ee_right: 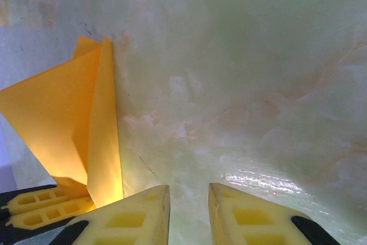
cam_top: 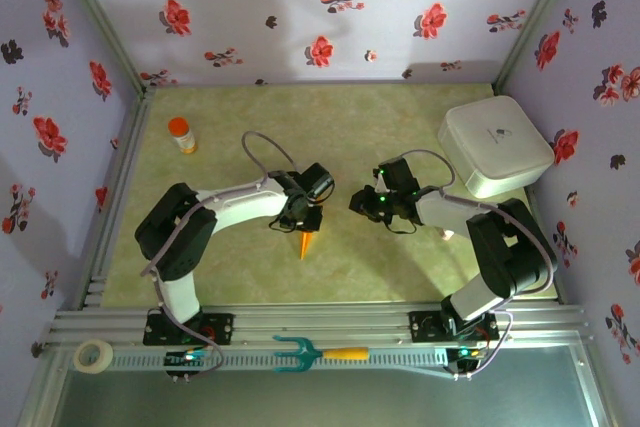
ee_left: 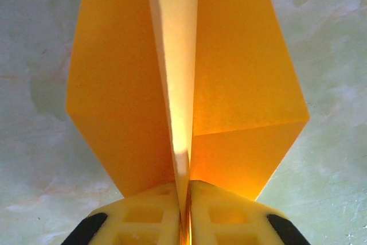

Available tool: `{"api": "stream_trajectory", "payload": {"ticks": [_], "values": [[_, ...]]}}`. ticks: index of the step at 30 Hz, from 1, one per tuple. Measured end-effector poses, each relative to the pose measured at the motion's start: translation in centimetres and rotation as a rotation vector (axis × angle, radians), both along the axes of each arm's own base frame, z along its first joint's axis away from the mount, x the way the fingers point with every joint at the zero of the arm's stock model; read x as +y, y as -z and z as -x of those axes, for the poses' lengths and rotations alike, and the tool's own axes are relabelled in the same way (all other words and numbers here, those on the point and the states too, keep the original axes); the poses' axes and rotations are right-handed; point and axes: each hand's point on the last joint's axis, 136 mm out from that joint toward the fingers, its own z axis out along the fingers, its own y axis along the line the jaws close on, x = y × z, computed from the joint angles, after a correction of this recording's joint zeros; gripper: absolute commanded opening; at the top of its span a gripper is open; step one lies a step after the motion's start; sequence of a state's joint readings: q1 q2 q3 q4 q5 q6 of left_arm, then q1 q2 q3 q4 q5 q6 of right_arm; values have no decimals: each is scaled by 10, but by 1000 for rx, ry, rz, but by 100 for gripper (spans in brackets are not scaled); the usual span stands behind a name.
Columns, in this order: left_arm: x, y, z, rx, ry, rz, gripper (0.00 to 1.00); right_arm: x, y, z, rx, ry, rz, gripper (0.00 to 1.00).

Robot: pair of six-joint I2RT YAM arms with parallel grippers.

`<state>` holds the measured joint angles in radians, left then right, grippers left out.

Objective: Fold a paper plane with a square sheet of paper (pick it up from the middle)
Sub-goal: Move the paper plane to the center of the table.

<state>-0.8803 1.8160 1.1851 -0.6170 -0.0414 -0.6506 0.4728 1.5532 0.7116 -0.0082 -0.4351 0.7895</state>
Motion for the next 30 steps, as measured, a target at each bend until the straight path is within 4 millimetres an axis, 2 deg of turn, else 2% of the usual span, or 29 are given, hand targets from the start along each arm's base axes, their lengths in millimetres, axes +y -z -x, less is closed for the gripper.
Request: {"api": "stream_trajectory", "payload": {"ticks": [30], "values": [[-2,6,-1,3,1,-3,20,1,4,2,15,-6,-2,26]]}}
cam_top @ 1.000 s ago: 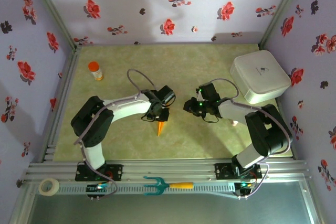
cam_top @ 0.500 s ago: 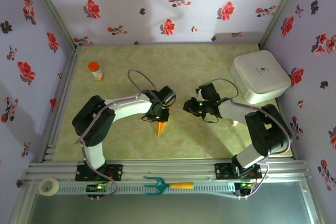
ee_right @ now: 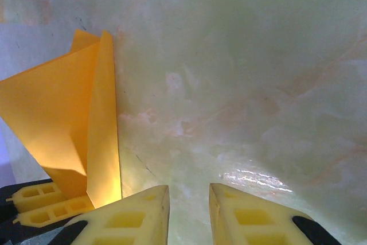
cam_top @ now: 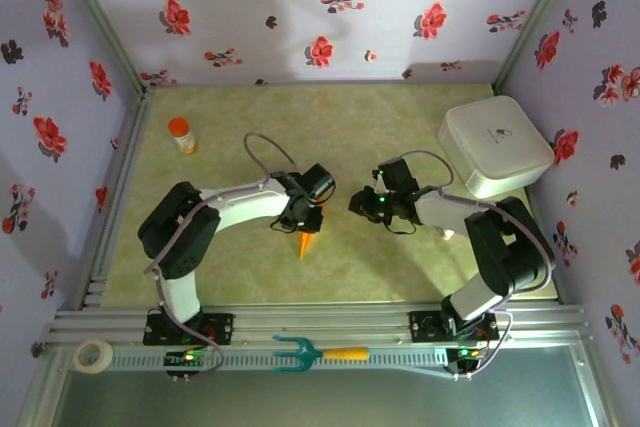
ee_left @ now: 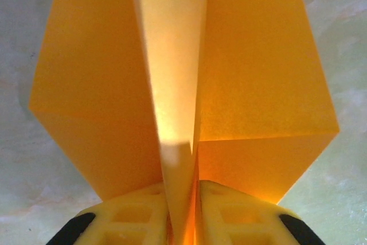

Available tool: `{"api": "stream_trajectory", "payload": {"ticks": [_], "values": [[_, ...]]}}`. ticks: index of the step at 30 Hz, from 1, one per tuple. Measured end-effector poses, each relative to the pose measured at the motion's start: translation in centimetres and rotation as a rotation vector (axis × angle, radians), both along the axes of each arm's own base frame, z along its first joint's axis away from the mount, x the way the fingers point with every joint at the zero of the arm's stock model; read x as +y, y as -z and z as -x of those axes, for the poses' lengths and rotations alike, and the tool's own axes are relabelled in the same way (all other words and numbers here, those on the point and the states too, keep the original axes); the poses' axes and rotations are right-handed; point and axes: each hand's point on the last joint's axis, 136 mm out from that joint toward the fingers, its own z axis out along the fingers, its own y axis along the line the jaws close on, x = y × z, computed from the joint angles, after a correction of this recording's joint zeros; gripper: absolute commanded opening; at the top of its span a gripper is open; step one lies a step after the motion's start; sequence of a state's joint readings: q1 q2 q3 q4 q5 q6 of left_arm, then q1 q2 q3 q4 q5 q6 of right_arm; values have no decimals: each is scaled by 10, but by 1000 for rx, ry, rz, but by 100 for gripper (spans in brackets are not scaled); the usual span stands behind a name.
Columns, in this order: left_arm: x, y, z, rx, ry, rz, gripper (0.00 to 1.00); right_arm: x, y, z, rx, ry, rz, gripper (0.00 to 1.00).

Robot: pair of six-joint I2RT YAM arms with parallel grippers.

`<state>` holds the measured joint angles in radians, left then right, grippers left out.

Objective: Fold a paper plane with a square sheet of paper (pick it up from the middle)
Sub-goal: Move the paper plane to the center of the table.

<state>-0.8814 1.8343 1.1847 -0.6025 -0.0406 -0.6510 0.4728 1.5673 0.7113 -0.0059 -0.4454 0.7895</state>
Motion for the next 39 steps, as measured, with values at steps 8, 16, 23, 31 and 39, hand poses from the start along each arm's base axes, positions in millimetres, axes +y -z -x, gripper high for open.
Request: {"api": "stream_trajectory", "payload": {"ticks": [8,16,23,31,39], "values": [[1,7,1,7,0,-9,21,0,0,0,2,3,-1,26],[1,9,1,5,-1,-7,22,0,0,0,3,1,-4,26],[2,10,1,0,-16,2,17,0,0,0,4,1,-3,26],[2,10,1,-4,-40,13,12,0,0,0,4,1,-4,27],[2,10,-1,-11,-58,16,12,1,0,1,5,-1,-6,28]]}}
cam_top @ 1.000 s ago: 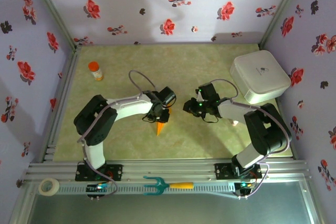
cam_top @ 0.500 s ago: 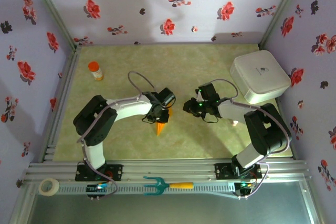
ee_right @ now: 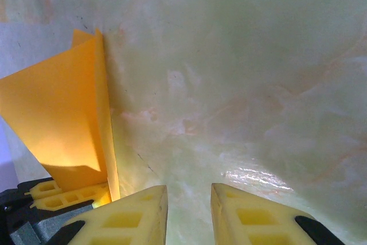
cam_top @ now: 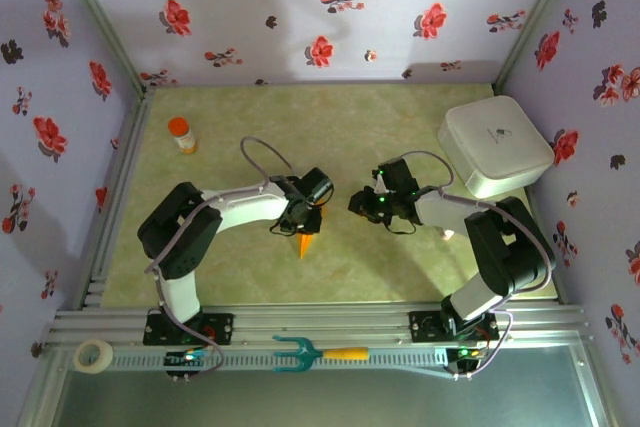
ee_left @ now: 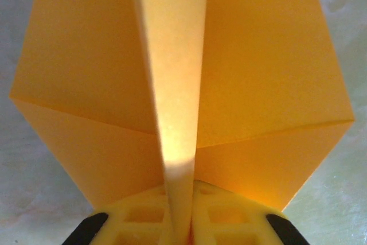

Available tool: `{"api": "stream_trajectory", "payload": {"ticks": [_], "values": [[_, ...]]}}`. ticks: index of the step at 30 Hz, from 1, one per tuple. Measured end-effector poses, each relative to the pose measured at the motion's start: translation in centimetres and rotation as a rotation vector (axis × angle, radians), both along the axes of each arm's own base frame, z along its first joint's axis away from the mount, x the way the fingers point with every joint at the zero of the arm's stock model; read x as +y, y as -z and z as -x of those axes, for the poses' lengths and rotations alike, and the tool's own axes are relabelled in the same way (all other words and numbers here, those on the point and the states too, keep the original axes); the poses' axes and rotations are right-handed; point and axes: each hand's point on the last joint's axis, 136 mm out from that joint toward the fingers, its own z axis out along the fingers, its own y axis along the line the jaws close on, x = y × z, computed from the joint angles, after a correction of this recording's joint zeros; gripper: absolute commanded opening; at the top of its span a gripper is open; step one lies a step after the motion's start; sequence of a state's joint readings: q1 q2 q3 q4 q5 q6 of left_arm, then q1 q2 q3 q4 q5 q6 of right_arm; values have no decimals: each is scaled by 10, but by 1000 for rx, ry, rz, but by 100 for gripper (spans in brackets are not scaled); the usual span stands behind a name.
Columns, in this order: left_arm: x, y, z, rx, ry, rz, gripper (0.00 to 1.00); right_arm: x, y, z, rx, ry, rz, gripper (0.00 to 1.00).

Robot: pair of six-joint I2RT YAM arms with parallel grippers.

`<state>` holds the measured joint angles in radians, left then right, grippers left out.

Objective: Fold a paper plane with a square sheet of paper (pick it up from the middle)
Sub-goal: Move the paper plane to the center of the table.

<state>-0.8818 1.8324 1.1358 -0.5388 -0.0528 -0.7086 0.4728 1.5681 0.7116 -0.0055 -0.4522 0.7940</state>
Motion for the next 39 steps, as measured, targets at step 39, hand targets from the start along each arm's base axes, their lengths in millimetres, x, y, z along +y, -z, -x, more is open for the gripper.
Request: {"api": "stream_trajectory", "payload": {"ticks": [39], "values": [[-2,2,-17,-32,-107,-147,38,-20,-33,-3,-71,36,-10,31]]}}
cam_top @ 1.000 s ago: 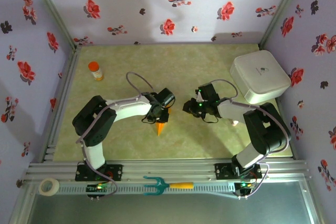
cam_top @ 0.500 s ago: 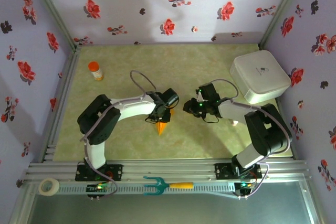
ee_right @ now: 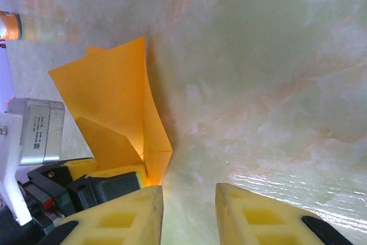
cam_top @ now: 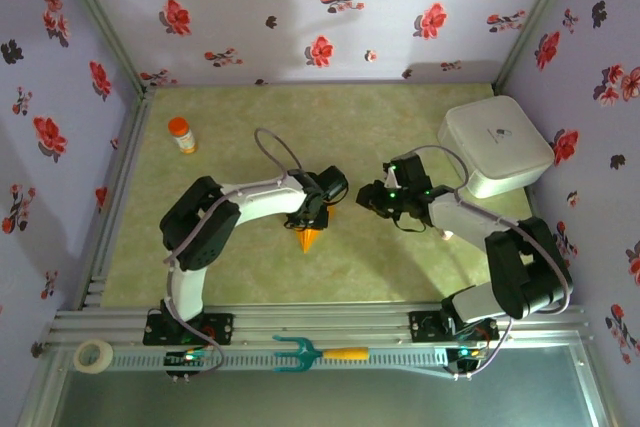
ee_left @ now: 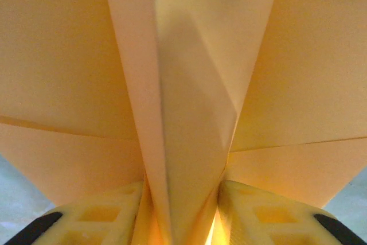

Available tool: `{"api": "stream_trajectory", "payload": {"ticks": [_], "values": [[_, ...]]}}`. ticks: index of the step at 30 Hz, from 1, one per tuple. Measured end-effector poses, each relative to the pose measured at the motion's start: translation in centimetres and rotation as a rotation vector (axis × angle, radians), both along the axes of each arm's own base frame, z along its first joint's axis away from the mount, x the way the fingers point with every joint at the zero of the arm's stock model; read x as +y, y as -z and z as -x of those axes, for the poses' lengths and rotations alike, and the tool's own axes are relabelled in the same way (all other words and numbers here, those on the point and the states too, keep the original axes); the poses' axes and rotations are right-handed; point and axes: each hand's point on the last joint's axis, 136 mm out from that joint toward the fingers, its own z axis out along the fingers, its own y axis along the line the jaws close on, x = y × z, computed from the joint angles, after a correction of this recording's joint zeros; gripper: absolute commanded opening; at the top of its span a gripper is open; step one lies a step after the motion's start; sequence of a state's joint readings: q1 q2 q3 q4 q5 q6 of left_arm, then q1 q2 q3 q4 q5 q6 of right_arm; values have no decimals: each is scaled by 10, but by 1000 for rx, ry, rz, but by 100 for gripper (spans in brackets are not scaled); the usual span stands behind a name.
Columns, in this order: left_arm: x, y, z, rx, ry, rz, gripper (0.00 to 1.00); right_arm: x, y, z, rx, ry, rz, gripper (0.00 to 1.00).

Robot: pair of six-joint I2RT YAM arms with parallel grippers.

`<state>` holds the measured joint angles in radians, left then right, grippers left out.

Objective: Fold a paper plane with a square sheet of paper (pick it up from the middle)
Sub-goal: Move the paper plane to the center of the table.

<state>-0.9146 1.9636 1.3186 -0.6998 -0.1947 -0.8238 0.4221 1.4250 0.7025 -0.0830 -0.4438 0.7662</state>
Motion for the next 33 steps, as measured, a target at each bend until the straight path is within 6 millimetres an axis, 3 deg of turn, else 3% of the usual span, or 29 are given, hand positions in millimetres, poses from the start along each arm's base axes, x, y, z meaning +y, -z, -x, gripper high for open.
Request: {"api": "stream_trajectory", "payload": {"ticks": [23,27,33], "values": [[3,1,-2,21,-58,68,44,-4,3,4,19,5,9,33],[1,-1,-3,17,-58,78,49,-5,2,6,18,5,15,33],[4,-21,-4,-19,-60,107,55,-24,-19,2,-43,29,88,41]]}}
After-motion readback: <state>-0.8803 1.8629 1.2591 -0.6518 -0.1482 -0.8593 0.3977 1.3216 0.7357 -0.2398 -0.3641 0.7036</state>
